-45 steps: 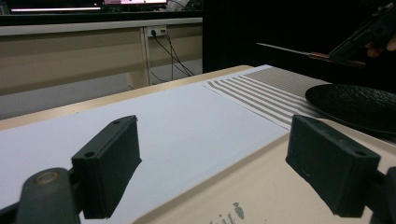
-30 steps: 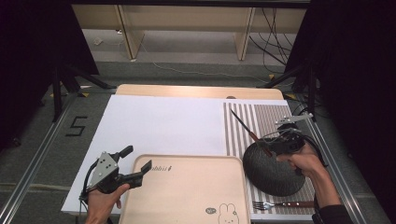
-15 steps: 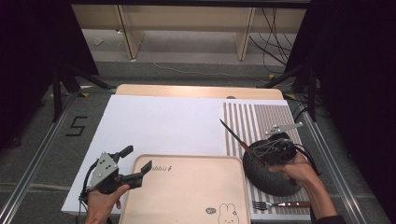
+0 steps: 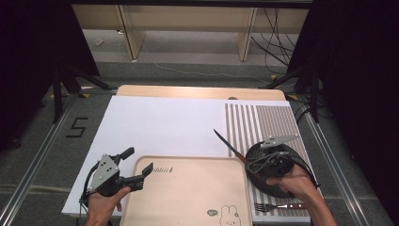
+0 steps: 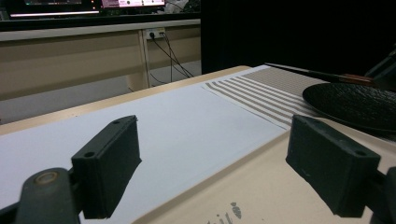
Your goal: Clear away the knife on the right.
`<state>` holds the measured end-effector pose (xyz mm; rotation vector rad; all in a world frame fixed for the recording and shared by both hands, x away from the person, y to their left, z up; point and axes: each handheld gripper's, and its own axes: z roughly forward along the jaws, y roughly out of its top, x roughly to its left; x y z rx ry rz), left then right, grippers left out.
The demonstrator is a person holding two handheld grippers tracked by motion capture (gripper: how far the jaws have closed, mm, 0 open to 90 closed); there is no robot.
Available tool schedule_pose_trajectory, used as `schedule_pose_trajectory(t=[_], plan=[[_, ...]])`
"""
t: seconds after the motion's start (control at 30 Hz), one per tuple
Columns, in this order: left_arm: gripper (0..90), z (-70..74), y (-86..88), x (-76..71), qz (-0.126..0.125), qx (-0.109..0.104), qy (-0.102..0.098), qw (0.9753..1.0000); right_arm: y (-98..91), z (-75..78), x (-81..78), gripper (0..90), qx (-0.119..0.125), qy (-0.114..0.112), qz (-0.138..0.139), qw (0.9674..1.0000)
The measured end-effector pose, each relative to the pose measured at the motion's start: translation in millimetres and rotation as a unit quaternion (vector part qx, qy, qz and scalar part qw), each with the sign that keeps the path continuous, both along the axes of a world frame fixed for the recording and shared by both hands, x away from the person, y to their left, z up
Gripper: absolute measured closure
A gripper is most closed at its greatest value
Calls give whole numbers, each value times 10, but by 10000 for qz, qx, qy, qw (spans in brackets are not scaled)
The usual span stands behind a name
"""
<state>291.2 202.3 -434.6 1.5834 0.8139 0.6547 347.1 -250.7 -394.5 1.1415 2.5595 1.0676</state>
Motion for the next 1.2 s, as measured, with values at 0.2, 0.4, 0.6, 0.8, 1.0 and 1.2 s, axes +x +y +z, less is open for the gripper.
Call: schedule_pose_trajectory(t=[0.2,0.4,0.6,0.8,1.0,1.2], plan=[[164,6,5,-3,9,-23,-14,10000,42,-14,-89,766,-27,87,76,9999],[164,7,2,-7,2,-26,-18,10000,105,-54,-185,766,36,88,144,9999],[164,9,1,-6,4,-27,-25,10000,140,-76,-297,765,49,122,195,9997],[164,15,2,-12,4,-28,-34,10000,189,-101,-428,765,-2,250,256,9994],[164,20,6,-17,20,-20,-44,10000,240,-164,-544,765,0,255,290,9993],[164,19,3,-15,11,-1,-49,10000,293,-208,-640,765,-124,344,369,9986]])
